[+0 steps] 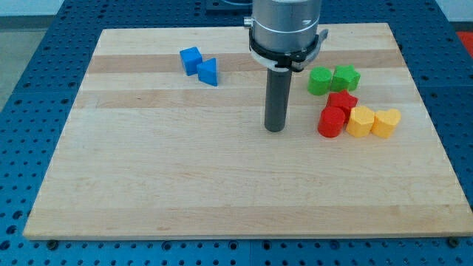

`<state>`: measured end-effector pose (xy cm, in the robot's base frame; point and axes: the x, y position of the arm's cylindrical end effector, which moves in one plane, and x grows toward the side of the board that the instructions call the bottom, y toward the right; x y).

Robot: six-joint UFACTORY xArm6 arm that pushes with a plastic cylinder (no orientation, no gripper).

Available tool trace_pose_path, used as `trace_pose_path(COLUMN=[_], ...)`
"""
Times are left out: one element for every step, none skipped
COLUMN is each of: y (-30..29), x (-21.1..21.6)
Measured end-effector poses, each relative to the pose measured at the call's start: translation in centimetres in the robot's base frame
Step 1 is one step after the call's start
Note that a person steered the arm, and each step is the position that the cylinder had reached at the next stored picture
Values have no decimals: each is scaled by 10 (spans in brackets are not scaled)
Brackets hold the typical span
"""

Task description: Point your arm at the green star

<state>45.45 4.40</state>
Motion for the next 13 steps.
trace_pose_path(y=[3,50,102,104,99,84,63,43,38,-7,-18,-25,4], x=[32,41,44,55,55,55,55,55,55,55,15,-50,-121])
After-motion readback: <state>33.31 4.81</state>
